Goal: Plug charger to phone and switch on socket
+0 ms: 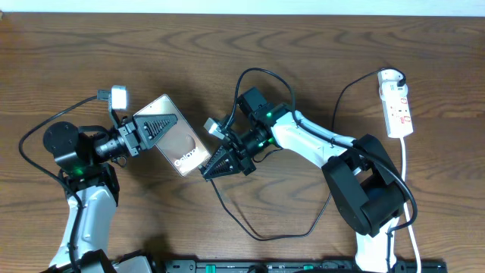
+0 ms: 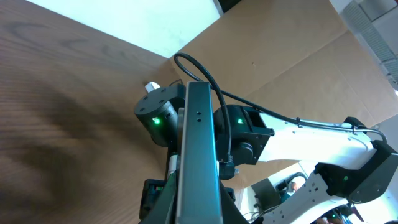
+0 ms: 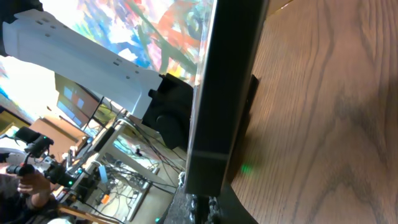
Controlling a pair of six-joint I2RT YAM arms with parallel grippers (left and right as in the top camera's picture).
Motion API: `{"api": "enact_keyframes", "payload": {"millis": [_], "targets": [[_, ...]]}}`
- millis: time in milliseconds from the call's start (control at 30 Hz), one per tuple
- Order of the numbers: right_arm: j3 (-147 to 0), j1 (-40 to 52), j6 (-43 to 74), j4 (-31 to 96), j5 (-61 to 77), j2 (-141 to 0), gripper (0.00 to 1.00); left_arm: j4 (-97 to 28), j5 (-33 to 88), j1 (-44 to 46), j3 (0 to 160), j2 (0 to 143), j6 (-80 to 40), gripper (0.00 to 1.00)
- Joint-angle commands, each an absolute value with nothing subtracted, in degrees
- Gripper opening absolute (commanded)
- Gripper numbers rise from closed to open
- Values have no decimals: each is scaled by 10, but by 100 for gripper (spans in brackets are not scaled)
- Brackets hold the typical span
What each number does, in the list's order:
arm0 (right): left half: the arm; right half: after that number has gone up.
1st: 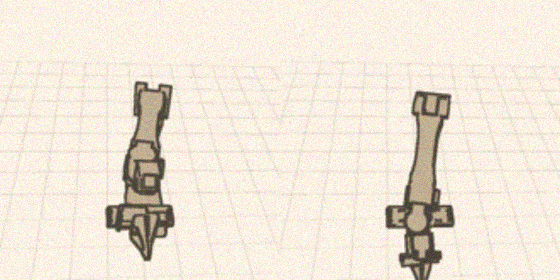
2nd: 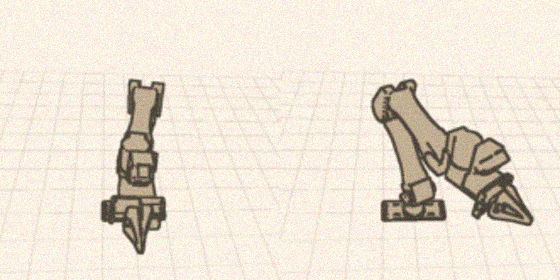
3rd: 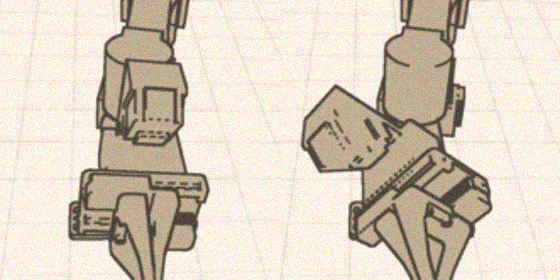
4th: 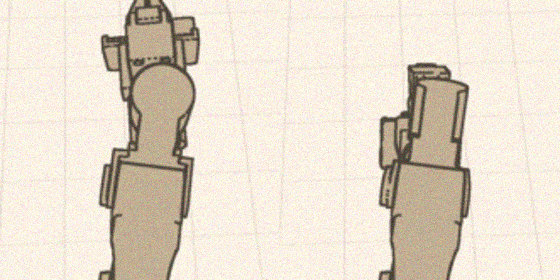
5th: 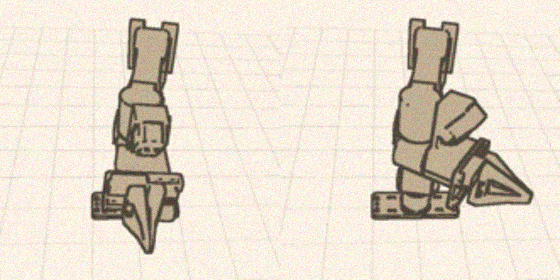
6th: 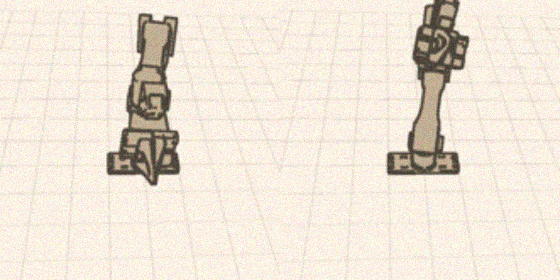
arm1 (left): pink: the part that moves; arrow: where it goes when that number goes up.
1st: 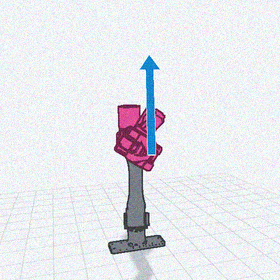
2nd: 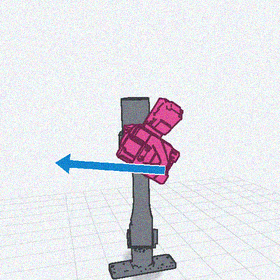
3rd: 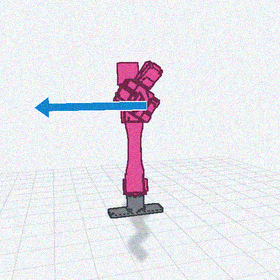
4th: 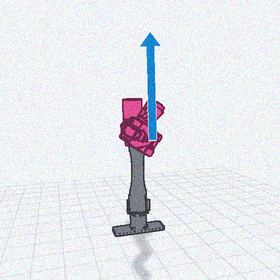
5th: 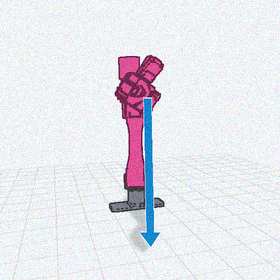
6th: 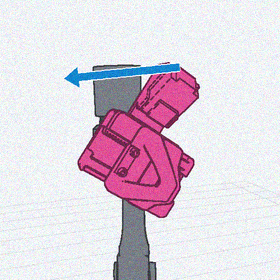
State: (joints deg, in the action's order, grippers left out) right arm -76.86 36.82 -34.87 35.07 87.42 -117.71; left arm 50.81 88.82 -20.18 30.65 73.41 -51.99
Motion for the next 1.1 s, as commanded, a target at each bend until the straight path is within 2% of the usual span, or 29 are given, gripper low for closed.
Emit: {"api": "enact_keyframes", "payload": {"millis": [0,400,867,1067], "targets": [[-769,365,-343,350,888,-1179,1,511,900,-201,307,730,-508,7],[-769,365,-341,350,891,-1179,1,472,836,-201,301,730,-508,8],[-769,365,-326,347,876,-1179,1,468,866,-201,301,730,-489,8],[-769,365,-272,318,863,-1179,1,468,866,-201,301,730,-486,7]]}}
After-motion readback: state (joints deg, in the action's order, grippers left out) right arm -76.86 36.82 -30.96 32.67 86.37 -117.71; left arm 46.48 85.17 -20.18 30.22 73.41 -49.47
